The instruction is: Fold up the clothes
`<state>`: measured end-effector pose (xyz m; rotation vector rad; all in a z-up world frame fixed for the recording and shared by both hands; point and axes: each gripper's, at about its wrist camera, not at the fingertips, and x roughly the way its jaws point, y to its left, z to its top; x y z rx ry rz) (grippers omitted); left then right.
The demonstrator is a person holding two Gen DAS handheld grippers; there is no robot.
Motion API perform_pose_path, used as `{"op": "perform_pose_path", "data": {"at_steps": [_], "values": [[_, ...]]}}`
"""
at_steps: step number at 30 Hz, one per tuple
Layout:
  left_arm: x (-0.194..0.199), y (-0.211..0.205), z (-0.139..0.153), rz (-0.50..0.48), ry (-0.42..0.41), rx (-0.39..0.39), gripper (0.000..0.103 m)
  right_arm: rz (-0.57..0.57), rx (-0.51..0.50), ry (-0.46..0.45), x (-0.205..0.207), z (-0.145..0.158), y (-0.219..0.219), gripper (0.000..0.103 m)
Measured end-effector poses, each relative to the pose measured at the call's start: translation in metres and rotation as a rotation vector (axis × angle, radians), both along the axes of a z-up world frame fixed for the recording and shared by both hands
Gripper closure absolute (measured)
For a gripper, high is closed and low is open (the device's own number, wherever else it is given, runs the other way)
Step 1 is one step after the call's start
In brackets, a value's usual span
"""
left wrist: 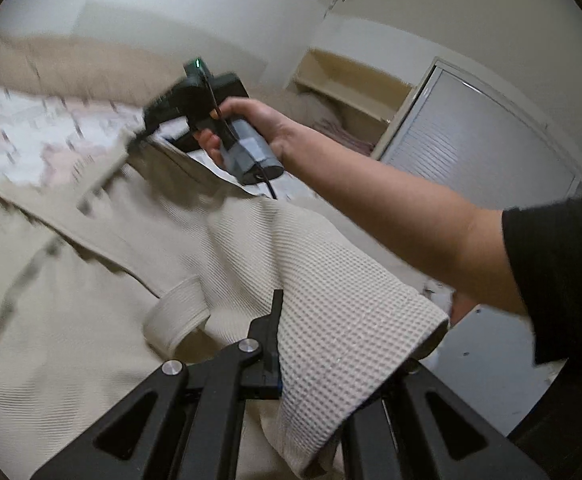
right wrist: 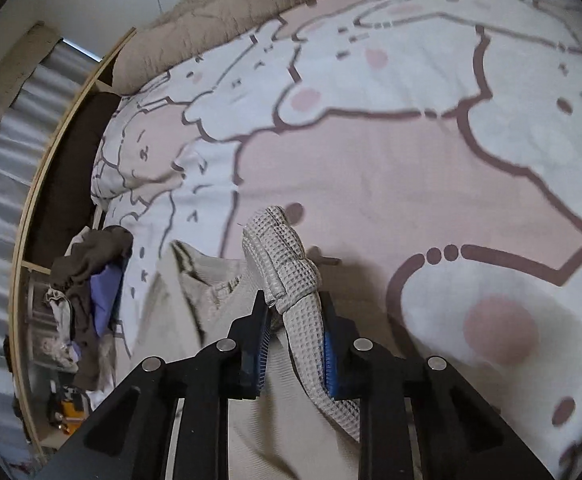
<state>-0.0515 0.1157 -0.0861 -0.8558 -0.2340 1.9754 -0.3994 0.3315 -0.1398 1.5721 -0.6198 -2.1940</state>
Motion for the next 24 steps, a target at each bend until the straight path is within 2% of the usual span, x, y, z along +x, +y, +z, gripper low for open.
{"op": "perform_pose_path", "data": {"at_steps": [6, 11, 13, 19, 24], "values": [[0.013, -0.071, 0.008, 0.19, 0.039, -0.038, 0.099, 0.041, 0.106, 0.024, 0.0, 0.053, -0.067, 0.08], [0.024, -0.13, 0.014, 0.349, 0.072, -0.069, 0.099, 0.087, 0.169, 0.022, -0.001, 0.072, -0.142, 0.08], [0.028, -0.154, 0.015, 0.412, 0.077, -0.078, 0.099, 0.106, 0.198, -0.002, -0.005, 0.069, -0.177, 0.08], [0.032, -0.216, -0.035, 0.559, -0.109, -0.041, 0.099, 0.116, 0.311, -0.084, -0.024, 0.033, -0.268, 0.08], [0.042, -0.239, -0.069, 0.625, -0.202, -0.05, 0.099, 0.102, 0.374, -0.118, -0.033, 0.006, -0.32, 0.08]]}}
